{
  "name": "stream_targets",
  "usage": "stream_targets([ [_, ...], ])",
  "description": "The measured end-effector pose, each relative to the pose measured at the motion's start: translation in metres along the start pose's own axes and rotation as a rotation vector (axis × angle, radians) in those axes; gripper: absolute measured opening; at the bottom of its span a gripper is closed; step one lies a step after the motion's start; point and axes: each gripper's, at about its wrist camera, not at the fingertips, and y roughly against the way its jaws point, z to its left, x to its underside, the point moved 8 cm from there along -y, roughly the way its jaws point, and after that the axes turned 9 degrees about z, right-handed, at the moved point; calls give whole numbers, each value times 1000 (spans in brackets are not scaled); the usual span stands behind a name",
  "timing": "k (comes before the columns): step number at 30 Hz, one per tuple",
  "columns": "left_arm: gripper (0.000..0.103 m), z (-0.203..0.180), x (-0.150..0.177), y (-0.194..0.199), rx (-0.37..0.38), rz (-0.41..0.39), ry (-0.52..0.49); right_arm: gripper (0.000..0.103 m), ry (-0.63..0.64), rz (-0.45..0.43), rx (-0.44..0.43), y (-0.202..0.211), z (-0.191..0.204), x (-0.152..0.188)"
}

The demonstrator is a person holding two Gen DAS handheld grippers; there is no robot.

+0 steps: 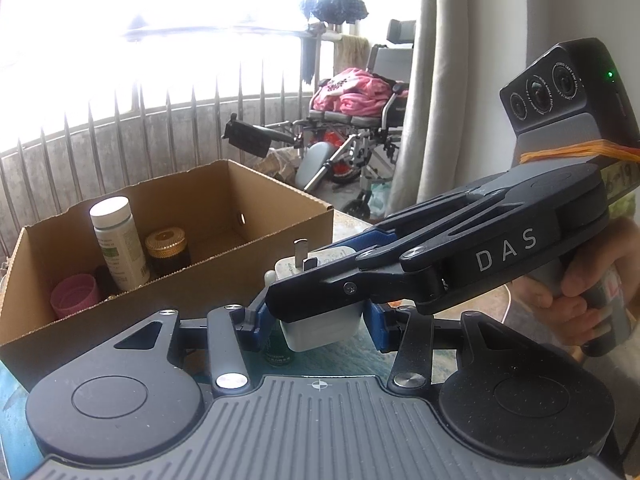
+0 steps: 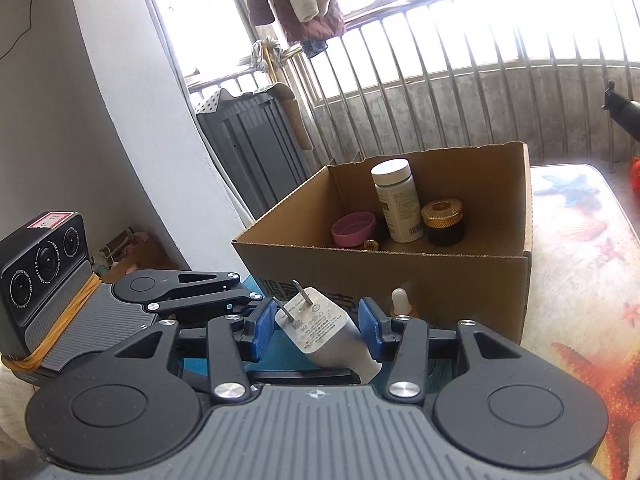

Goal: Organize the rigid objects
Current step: 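Lift the white charger with the right gripper toward the box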

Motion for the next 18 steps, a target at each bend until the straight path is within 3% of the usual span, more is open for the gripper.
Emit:
stream_targets([
  [14,46,19,-35,-11,5,13,5,49,0,-18,17,-1,-14,-37],
  [18,46,26,-41,-17,-22,-4,-8,48,-10,-37,15,-4,-20,-47],
])
